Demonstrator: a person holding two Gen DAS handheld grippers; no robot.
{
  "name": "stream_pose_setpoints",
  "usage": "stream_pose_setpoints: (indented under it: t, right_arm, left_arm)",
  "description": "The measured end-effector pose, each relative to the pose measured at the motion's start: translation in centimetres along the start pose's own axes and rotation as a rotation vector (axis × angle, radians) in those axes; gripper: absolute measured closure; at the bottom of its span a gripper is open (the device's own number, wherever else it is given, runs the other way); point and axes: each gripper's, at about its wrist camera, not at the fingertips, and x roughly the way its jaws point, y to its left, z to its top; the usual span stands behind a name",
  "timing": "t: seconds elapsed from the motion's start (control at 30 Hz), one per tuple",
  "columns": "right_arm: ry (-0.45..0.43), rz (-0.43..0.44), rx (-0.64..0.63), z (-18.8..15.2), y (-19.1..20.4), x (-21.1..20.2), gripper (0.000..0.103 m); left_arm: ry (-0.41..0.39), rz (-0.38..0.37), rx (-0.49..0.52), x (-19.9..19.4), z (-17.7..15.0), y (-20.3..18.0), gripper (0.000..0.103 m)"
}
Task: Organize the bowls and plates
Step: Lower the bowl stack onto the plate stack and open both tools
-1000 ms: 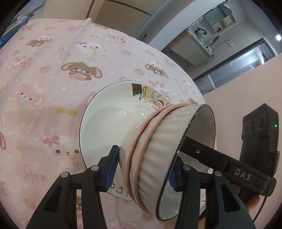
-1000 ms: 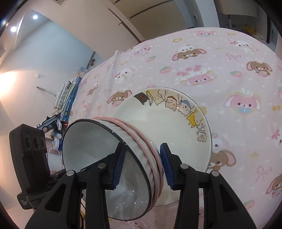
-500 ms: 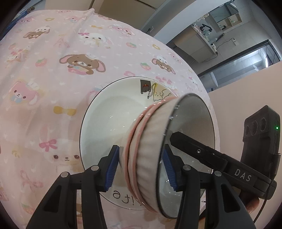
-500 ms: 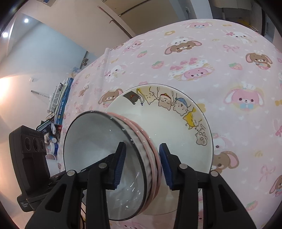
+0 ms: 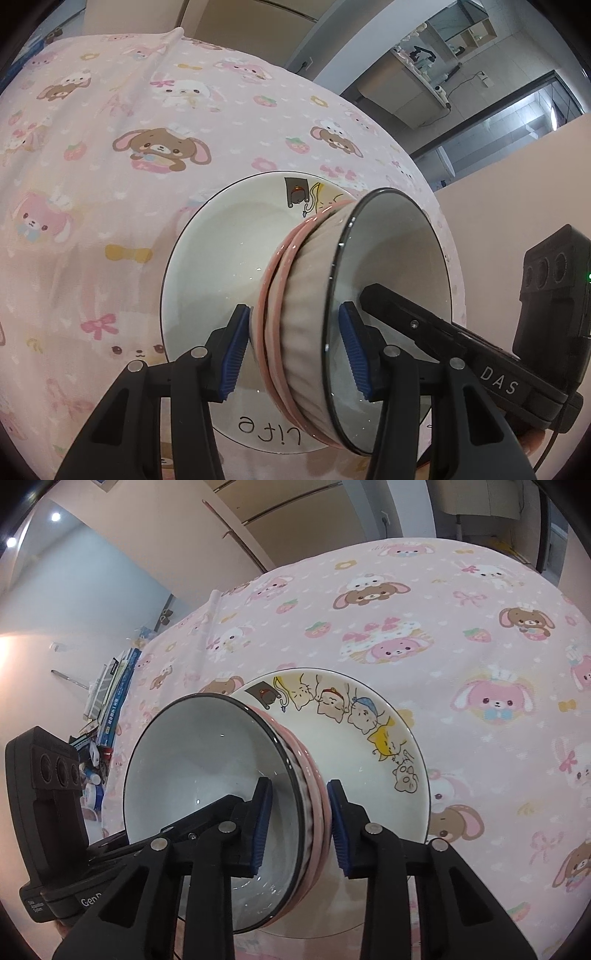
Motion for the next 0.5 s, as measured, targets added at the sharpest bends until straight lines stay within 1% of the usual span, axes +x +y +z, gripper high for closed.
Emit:
stream_pose_setpoints:
  t: [0.23,0.37,0.43,0.5]
  right_arm:
    - [-0.022,-0.023,0.031,0.0,-0.6,-0.4,0.073]
    - [-0.048,-0.033,0.056,-0.2,-0.7,-0.6,0.074]
    - [-0.073,-0.053,0.032,-0.2,-0.3,-0.9,0.076]
    - [-0.091,-0.069,0.011,-0.3,0.0,-1.1,0.077]
  left_arm:
    - [0.021,-0.022,0.012,0.6,0.4,-0.4,0.051]
    - [0.018,-0.028,0.030,0.9,0.5,-0.5,0.051]
    - [-0.002,0.005,0.061,0.6,0.5,-0.9,0.051]
    - [-0.075,0.120,0.154,-0.4,0.3,-2.4,0.051]
